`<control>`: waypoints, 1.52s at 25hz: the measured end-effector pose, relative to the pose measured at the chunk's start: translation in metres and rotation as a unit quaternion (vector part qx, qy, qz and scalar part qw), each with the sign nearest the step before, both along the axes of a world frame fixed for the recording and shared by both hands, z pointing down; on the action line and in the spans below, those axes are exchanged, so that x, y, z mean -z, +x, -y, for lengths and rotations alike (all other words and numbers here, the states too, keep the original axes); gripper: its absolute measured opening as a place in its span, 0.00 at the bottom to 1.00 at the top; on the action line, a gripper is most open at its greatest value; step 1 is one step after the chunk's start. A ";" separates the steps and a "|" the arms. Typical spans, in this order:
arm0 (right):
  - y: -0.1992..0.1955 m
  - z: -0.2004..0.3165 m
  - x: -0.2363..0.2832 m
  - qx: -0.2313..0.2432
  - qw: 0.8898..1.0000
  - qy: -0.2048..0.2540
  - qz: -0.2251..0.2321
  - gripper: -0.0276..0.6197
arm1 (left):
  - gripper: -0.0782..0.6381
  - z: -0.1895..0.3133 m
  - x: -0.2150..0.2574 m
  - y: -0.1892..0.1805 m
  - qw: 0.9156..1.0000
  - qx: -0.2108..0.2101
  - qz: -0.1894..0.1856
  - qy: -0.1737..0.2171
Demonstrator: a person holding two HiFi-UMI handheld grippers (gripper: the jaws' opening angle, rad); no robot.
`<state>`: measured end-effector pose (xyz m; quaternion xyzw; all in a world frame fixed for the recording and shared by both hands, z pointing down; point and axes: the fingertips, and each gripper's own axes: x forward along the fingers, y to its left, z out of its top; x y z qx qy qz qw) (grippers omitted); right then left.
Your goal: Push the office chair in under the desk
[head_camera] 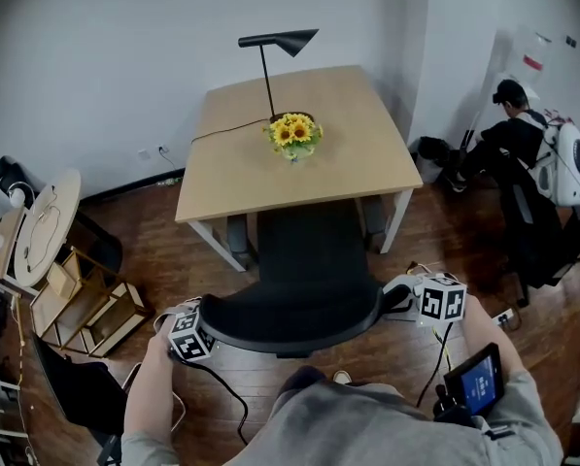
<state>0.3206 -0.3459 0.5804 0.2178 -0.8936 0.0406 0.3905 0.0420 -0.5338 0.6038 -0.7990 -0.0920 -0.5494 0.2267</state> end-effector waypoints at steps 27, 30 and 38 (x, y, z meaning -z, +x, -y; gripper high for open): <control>0.054 0.126 0.004 -0.039 0.999 -0.019 -0.007 0.26 | 0.33 0.132 0.005 0.058 0.999 -0.039 0.001 -0.014; 0.059 0.138 0.006 -0.046 0.999 -0.020 -0.010 0.26 | 0.33 0.144 0.006 0.063 0.999 -0.043 0.002 -0.015; 0.071 0.164 0.009 -0.052 0.998 -0.026 -0.010 0.27 | 0.33 0.171 0.009 0.077 0.999 -0.047 -0.001 -0.018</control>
